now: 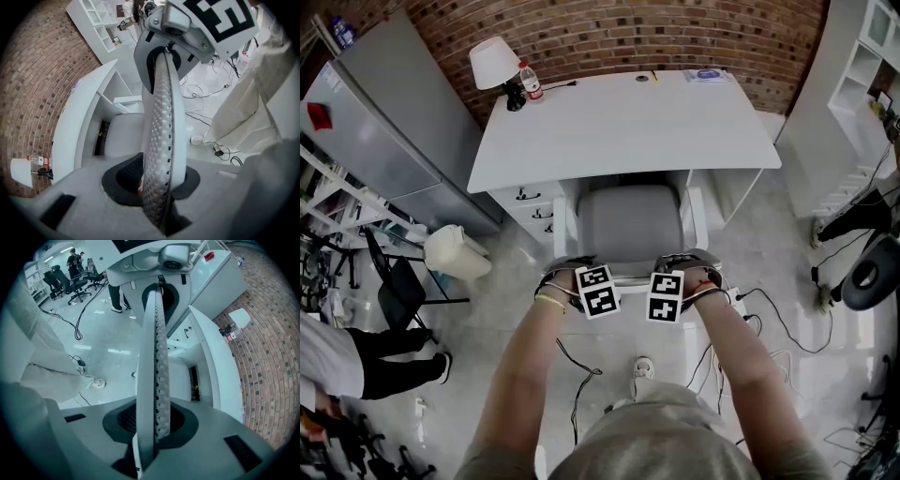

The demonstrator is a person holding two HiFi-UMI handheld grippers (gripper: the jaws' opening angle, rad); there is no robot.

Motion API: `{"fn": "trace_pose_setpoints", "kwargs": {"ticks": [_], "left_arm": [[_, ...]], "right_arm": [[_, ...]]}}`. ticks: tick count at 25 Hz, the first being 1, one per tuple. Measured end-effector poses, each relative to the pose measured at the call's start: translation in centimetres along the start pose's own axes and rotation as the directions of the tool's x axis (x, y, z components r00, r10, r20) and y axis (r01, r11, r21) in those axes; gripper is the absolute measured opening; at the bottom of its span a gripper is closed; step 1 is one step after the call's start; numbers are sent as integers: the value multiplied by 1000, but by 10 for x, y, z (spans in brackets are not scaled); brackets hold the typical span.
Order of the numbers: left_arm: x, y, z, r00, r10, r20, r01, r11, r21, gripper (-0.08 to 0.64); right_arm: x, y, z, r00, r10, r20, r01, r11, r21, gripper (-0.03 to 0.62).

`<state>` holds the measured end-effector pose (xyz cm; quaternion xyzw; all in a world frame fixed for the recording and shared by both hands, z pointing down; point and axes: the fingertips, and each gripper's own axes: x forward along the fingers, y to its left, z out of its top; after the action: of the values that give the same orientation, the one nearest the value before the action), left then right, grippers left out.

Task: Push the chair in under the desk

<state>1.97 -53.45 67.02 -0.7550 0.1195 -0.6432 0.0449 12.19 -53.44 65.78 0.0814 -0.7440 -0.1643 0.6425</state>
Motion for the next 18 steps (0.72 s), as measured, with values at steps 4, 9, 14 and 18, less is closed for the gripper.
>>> {"fn": "trace_pose_setpoints", "kwargs": {"ticks": [4, 9, 14, 18], "left_arm": [[0, -3, -2, 1000, 11, 2, -11, 999, 45, 156], [-9, 0, -4, 998, 56, 29, -57, 997, 56, 221], [-23, 3, -3, 995, 86, 53, -89, 995, 46, 235], [-34, -1, -4, 992, 100, 72, -104, 994, 46, 236]], "right_arm": [[-4, 0, 5, 999, 25, 42, -27, 997, 69, 189], [-15, -3, 4, 998, -17, 57, 11, 995, 99, 207], [-27, -4, 7, 997, -57, 57, 51, 994, 98, 216], [-39, -4, 16, 995, -81, 59, 75, 992, 101, 219]]}}
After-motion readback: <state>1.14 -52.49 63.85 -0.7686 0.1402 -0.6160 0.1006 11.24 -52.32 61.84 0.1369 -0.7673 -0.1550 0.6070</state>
